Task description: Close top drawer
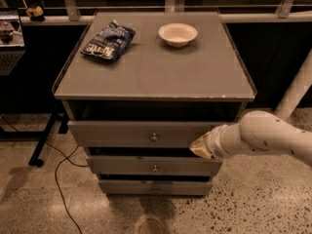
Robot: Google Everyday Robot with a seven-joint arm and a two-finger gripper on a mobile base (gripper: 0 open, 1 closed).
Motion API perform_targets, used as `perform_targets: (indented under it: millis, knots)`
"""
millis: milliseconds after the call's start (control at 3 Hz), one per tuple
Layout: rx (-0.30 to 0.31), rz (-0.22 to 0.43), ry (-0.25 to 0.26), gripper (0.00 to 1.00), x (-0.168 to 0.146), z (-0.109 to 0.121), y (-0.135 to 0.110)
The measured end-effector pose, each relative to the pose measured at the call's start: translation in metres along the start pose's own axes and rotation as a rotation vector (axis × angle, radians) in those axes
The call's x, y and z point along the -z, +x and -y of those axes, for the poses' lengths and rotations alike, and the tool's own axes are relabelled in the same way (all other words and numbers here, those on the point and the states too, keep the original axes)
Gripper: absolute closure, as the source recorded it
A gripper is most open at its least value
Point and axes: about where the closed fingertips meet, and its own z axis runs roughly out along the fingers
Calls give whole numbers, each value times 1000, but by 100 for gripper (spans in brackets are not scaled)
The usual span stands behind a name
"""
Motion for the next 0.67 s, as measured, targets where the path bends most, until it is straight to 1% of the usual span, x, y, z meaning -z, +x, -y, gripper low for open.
perform_targets:
  millis: [333, 667]
  knots:
    - [-4, 0, 2, 81, 1, 0, 2]
    - [-4, 0, 2, 58, 1, 0, 2]
